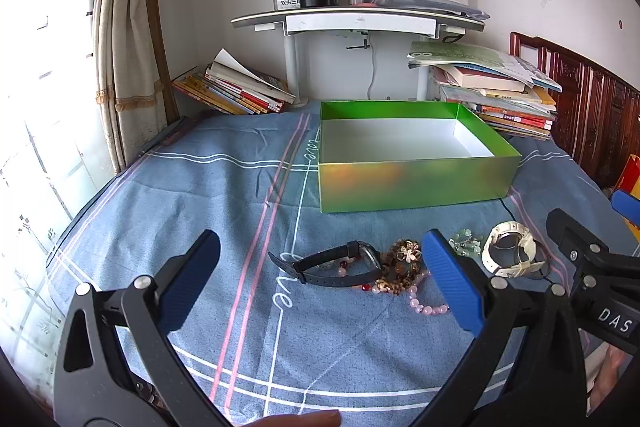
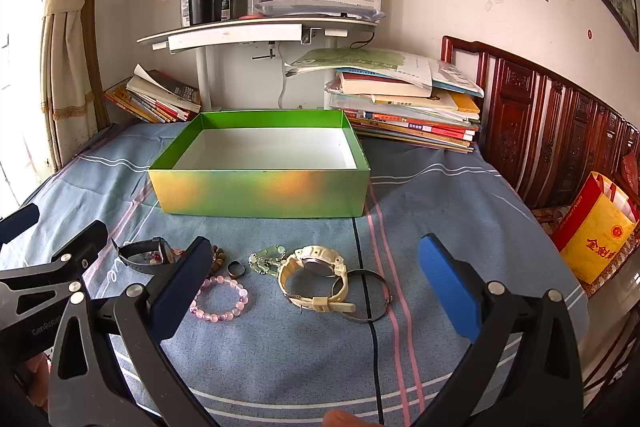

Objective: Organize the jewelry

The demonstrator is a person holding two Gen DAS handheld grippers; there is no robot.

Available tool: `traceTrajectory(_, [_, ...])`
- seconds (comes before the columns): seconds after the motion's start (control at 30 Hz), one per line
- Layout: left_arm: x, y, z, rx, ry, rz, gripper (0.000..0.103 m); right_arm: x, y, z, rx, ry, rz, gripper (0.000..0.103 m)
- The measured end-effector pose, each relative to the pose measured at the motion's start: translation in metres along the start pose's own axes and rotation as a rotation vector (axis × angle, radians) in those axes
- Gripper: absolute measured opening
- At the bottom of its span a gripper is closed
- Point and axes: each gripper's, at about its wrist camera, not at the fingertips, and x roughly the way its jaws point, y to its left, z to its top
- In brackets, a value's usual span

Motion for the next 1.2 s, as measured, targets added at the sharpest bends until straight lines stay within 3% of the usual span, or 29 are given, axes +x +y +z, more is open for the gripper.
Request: traceTrajectory(1.2, [-0.0009, -0.0004, 0.0025, 0.004, 0.005, -0.001, 0.100, 0.0013, -0.0025, -0.0012, 0.012, 0.008, 0.004, 0.101])
